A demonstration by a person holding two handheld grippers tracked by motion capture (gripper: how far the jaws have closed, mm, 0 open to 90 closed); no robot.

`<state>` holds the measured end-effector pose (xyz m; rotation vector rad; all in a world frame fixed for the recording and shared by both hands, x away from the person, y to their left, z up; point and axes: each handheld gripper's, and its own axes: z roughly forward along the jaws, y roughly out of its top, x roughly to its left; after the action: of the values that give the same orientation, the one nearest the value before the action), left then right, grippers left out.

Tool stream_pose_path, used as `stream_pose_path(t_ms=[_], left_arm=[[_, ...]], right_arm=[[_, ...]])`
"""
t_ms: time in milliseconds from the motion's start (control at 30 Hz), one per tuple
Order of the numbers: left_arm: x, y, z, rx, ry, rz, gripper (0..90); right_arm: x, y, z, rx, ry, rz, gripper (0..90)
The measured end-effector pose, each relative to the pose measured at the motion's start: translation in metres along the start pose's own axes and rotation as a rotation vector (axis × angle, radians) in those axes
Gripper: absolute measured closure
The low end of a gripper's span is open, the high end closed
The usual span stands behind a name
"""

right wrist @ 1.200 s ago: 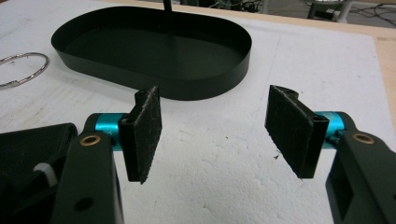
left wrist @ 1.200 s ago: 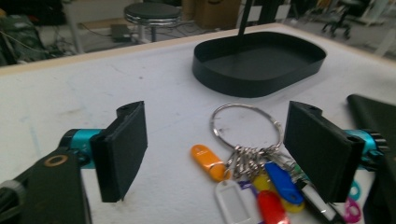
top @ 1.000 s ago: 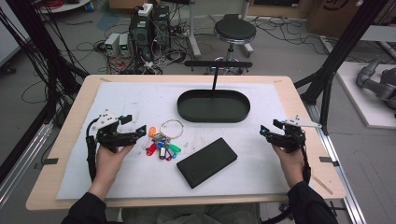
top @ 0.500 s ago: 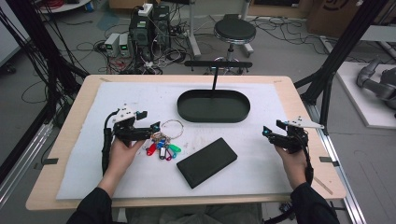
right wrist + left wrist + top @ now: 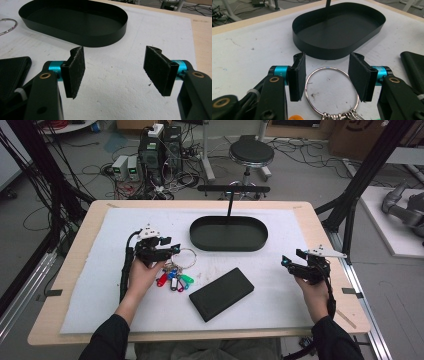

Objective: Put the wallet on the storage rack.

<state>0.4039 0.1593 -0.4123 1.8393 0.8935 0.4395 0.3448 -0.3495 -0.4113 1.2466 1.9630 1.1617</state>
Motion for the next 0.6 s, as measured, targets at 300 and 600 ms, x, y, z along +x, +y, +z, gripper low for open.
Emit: stream_pose_path(t_ms=[300,600], left_arm=[[0.006,-0.007,0.009,0.045,-0.016,-0.026,51.6],[-0.017,-0.004,0.0,0.039,-0.067,0.009,51.5]], right_arm=[[0.0,0.0,0.002,0.007,0.002,-0.007,34.6],[0.004,0.0,0.005,0.008,0.031,-0.039,37.0]])
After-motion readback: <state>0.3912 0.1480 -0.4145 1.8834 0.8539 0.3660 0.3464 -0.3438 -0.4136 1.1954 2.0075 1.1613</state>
